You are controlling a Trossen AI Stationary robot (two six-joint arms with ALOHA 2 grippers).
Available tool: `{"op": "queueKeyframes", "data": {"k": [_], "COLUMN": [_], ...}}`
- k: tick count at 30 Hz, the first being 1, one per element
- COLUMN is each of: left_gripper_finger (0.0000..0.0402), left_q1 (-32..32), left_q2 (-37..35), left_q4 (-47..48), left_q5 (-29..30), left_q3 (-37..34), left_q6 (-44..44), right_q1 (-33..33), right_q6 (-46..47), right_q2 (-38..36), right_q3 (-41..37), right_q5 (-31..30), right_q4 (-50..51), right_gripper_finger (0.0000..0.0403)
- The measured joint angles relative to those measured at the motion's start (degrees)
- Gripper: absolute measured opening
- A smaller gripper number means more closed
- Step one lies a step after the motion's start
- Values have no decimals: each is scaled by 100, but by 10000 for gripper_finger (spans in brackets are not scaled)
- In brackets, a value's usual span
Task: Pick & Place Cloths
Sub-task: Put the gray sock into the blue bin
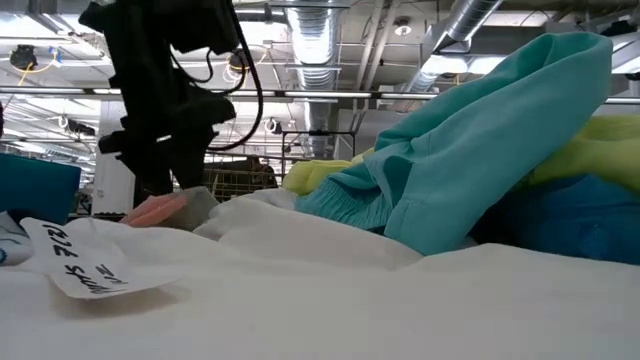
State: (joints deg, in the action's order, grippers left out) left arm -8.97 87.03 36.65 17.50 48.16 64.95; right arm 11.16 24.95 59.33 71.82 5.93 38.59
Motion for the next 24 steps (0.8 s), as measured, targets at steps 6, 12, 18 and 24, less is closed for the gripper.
{"op": "queueKeyframes", "data": {"k": [6, 12, 18, 24], "left_gripper_finger": [224, 224, 220, 219], "left_q1": [0, 0, 68, 145], "left_q2": [26, -408, -479, -215], "left_q4": [-284, -380, -383, -527], "left_q5": [1, -133, -51, 47], "left_q3": [0, -4, -2, -2], "left_q6": [10, 34, 175, 307], "right_q1": [0, 0, 0, 0], "right_q6": [0, 0, -2, -136], "right_q2": [0, 0, 1, 0], "right_q3": [0, 1, 0, 2], "right_q5": [0, 2, 2, 2], "right_q4": [14, 59, 103, 105], "right_gripper_finger": [291, 291, 291, 291]}}
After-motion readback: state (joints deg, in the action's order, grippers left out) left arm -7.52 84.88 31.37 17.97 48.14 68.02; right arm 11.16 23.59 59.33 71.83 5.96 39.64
